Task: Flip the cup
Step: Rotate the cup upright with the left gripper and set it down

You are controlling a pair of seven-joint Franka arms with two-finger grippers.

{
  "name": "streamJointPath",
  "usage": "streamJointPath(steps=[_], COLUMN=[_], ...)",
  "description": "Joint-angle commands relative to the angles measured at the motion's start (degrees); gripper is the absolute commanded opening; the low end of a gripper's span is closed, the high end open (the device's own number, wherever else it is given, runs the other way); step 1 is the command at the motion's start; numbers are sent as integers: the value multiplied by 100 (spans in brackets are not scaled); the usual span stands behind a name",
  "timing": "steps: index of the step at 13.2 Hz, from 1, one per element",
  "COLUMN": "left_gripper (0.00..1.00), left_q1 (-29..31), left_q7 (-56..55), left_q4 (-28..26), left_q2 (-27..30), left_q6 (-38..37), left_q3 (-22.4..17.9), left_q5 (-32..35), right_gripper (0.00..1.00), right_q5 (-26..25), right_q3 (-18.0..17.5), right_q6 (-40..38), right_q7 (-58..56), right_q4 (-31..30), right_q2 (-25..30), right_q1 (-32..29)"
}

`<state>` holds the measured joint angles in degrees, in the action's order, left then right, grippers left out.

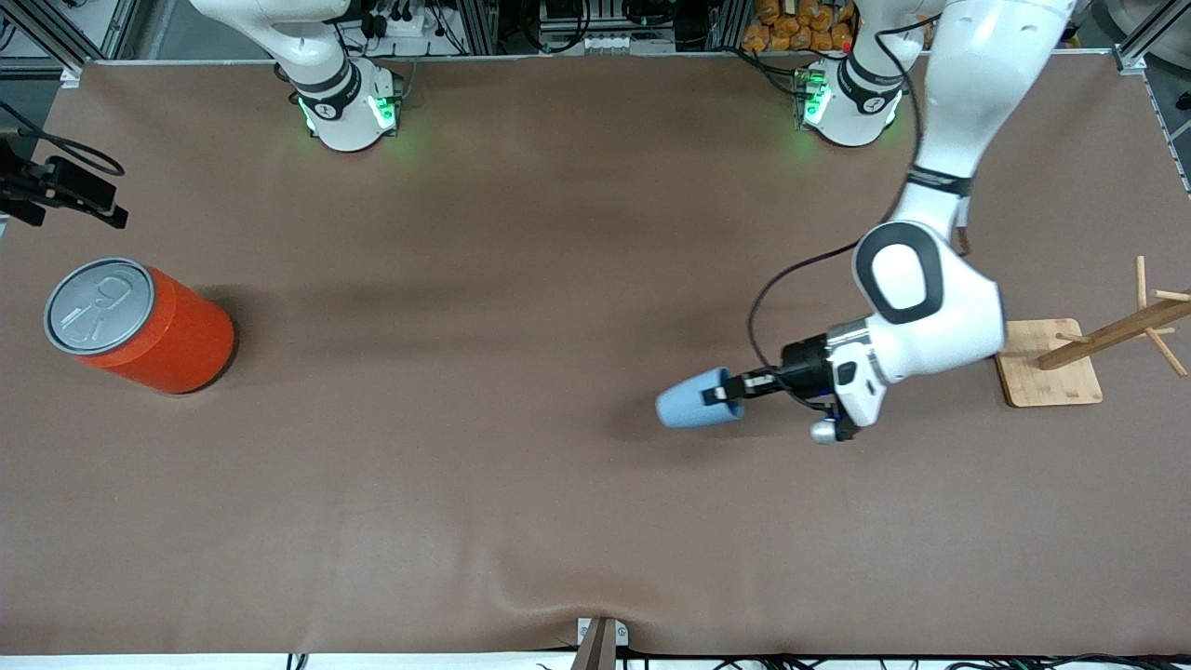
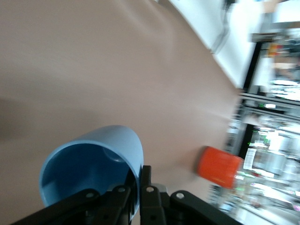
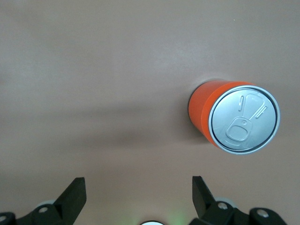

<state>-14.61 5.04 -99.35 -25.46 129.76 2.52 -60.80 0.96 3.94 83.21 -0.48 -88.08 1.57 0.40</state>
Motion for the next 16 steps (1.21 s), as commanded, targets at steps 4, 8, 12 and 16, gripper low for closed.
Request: streamJointPath(steps=[4, 8, 12, 16], left_gripper=[0, 0, 0, 0], left_q1=[292, 766, 978, 1101], left_q7=[-1460, -1637, -1655, -1646], left_q4=[-207, -365, -874, -1262], left_q2=[532, 568, 682, 665], left_q6=[-134, -706, -636, -223], left_q3=[20, 29, 29, 20], left_q5=[3331, 4883, 5420, 5464], right_gripper=[100, 100, 100, 100], right_q5=[44, 88, 88, 88], right_q3=[-25, -16, -34, -25], right_q6=[89, 134, 177, 195], right_q7=[30, 48, 56, 65], right_q4=[45, 54, 62, 54], right_q2=[-60, -69, -104, -104], right_q1=[-5, -49, 4, -5])
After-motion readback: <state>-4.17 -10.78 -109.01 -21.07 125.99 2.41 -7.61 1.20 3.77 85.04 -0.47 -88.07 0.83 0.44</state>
